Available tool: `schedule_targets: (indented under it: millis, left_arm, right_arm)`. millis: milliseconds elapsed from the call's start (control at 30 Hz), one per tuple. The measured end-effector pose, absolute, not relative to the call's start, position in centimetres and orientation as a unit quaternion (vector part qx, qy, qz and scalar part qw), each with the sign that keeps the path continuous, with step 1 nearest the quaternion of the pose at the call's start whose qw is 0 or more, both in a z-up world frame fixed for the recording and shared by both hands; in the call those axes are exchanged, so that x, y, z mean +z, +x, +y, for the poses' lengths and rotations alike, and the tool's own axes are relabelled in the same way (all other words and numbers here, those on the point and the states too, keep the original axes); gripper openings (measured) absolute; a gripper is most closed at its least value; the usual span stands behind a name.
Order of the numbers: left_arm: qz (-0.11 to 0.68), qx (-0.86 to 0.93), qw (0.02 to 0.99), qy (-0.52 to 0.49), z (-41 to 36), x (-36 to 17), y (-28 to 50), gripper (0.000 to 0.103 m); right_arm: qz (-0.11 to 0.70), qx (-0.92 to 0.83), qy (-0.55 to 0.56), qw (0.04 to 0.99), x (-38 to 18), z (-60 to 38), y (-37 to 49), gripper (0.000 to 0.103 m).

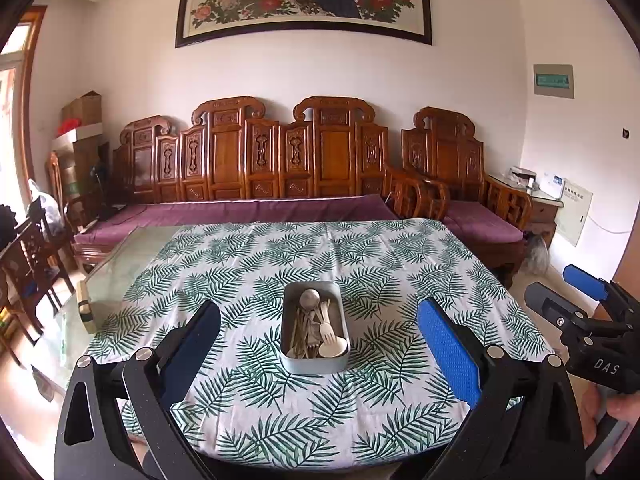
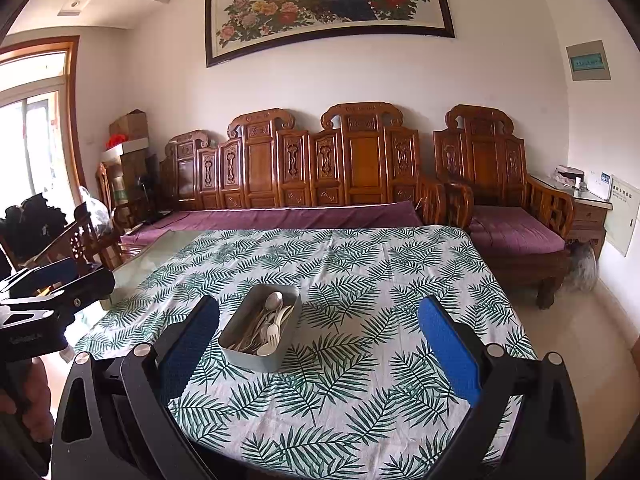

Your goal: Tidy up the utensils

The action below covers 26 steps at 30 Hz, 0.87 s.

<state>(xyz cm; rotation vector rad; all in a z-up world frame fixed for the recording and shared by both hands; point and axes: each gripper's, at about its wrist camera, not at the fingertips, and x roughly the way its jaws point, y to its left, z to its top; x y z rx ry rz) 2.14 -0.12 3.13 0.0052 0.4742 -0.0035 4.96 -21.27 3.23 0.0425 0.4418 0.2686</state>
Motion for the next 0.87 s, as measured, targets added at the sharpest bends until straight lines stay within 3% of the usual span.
schedule_targets:
  millis: [867]
  left_arm:
    - [0.235,-0.002,0.972,0.004,-0.26,3.24,2.12,0.095]
  right_arm:
    - [0.219,0.133,0.024,0.966,3.12,-21.22,4.89,0.100]
